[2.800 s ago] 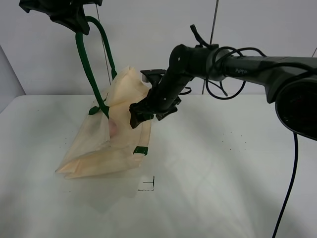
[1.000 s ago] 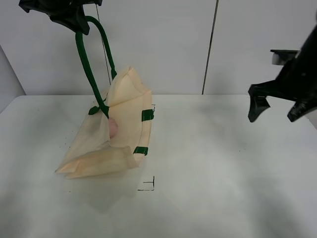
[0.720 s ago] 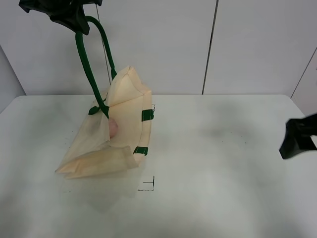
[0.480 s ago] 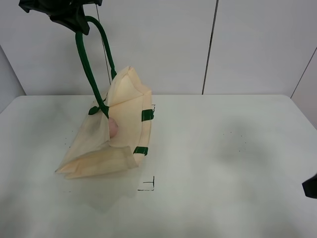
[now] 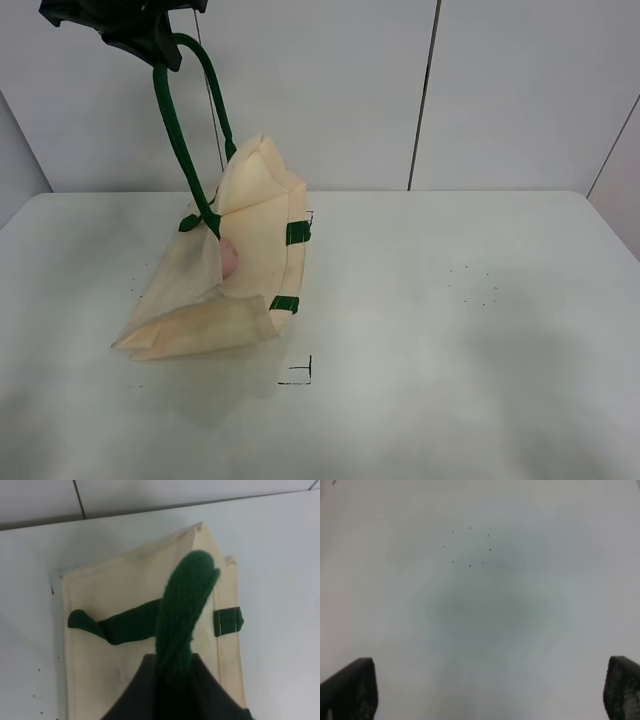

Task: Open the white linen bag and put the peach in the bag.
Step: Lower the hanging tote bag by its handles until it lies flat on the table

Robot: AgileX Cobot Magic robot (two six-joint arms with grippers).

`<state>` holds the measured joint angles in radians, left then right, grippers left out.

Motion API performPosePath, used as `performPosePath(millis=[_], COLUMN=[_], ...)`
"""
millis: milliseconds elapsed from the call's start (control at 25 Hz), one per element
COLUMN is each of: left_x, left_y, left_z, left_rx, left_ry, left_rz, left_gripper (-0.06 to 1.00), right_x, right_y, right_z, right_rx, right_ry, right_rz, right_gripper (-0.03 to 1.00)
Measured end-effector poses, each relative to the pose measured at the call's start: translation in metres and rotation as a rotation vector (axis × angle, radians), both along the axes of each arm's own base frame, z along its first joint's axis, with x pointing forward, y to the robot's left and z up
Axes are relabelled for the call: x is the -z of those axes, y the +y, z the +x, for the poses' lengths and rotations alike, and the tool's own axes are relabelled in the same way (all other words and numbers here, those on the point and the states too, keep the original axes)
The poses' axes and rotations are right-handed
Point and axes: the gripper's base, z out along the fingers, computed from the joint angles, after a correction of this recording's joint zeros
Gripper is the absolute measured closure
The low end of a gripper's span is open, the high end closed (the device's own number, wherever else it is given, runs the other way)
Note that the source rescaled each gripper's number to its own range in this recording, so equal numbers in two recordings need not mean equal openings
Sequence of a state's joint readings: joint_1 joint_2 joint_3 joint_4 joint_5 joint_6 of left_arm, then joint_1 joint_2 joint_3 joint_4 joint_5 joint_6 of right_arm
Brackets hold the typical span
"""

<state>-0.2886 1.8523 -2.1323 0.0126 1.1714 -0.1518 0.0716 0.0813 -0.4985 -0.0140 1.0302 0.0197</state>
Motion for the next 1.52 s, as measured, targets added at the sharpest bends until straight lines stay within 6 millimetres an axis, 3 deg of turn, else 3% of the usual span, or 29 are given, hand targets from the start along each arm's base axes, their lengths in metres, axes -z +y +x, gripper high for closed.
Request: performPosePath(millis=[160,400,720,920,1000,1160,1200,1320,1520], left_x=[0.015,0.056,0.144,0.189,0.197,0.203,0.204,0.204,0.202], left_y=[-0.004,-0.011,-0.024,-0.027,-0.027,-0.028,-0.027,-0.023,-0.011], left_z=[0.009,0.035,0.074,0.085,0.084,0.082,0.082,0.083,0.086], left_rx=[0.004,0.004,0.003,0.012,0.029,0.045,0.046,0.046,0.021], left_ry=[0.039,0.125,0.284,0.359,0.37,0.383,0.385,0.37,0.345], left_rz=[-0.001,0.025,0.061,0.088,0.098,0.097,0.1,0.154,0.243], left_gripper=[0.94,0.94,0.94,0.94,0.83,0.22,0.11,-0.02,-0.05], right_x=[0.0,0.0,0.0,0.0,0.0,0.0,0.0,0.0,0.0], right_y=[-0.001,-0.001,-0.001,-0.001,-0.001,-0.001,-0.001,-0.001,-0.001], right_z=[-0.009,-0.013,-0.013,-0.013,-0.013,-0.013,-0.013,-0.013,-0.013], right_rx=[0.003,0.003,0.003,0.003,0.003,0.003,0.003,0.003,0.003], right_ry=[-0.059,-0.082,-0.082,-0.082,-0.082,-0.082,-0.082,-0.082,-0.082], right_rz=[0.004,0.006,0.006,0.006,0.006,0.006,0.006,0.006,0.006], right_gripper=[-0.03,-0.03,-0.03,-0.03,-0.03,-0.03,-0.03,-0.03,-0.03])
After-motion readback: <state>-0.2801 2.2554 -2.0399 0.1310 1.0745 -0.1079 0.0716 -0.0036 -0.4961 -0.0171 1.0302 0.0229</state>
